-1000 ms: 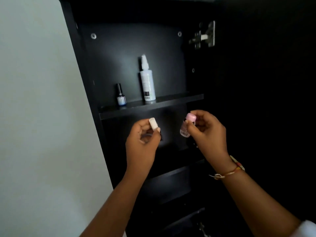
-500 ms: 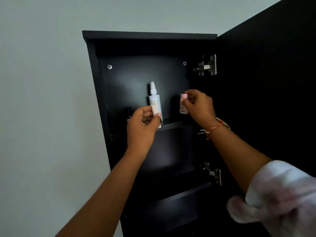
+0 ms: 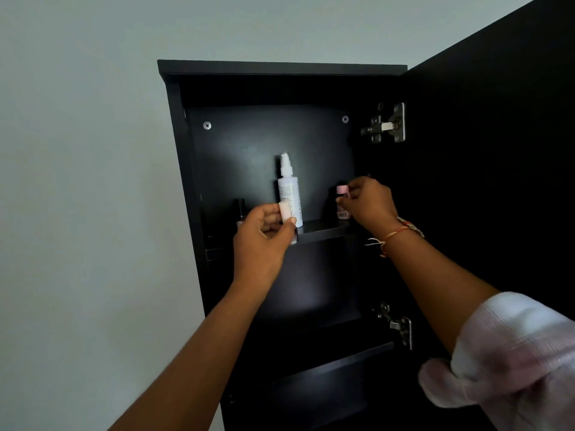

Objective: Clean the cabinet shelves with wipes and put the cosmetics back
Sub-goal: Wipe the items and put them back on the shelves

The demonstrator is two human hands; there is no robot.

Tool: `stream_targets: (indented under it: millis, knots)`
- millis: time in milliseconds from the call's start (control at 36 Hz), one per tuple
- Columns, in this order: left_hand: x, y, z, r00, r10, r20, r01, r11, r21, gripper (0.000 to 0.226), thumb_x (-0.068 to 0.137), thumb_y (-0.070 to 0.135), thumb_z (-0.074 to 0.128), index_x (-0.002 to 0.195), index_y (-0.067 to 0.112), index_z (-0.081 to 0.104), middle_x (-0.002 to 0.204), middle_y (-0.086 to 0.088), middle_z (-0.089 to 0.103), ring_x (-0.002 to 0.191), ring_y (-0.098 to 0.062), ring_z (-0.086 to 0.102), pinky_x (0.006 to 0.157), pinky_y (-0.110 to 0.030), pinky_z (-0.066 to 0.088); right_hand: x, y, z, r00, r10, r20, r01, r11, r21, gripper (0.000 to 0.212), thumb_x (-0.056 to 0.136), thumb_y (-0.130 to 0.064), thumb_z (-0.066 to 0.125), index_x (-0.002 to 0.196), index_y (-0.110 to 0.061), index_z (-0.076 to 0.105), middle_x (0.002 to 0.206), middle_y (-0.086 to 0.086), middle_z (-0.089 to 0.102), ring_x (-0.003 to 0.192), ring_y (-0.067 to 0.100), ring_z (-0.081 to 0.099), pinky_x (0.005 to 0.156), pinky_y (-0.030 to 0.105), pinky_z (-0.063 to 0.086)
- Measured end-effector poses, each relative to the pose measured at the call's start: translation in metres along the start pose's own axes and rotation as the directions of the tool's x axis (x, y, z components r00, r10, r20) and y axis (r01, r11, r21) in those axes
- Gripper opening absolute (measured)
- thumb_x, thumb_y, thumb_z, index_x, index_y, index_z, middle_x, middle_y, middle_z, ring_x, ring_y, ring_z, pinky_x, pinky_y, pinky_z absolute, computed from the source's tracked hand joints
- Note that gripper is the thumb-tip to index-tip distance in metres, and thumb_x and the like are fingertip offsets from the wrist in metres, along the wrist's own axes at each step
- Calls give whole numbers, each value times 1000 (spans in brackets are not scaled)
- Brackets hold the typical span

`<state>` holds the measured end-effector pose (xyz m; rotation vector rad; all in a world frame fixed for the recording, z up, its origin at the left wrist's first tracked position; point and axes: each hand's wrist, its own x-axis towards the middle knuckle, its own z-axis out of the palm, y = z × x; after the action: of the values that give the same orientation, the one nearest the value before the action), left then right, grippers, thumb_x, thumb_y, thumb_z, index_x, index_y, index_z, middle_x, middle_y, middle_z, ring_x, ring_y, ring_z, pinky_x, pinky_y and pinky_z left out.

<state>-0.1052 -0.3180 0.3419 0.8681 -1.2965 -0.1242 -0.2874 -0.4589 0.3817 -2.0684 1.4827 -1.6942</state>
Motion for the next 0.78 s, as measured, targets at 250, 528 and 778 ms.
stream_targets:
  millis: [250,528,778]
  knots:
    - [-19,6,-1,1000,7,28,-6,999,-42,24,84,6,71,107,9,65,93,7,71,81,-1,67,68,-12,51,-31,-9,-6,955,-140,-261,157,987,44,29,86,-36,67,105,-15,63,98,2,68,88,17,66,81,35,54]
    - [-87,-71,-16,950,-235,204,224,972,76,25,86,5,68,105,20,65,97,3,72,90,-9,69,77,-18,53,-185,10,33,888,-460,-16,457,877,146,36,96,-32,55,64,-16,53,56,-3,53,52,11,52,52,30,42]
    - [-116,-134,-20,896,-441,47,365,795,485,17,91,5,53,103,14,62,92,0,66,87,-18,63,72,-23,44,-221,61,100,900,-229,370,231,972,41,15,84,-29,63,94,-21,70,93,-2,71,82,17,68,73,34,56]
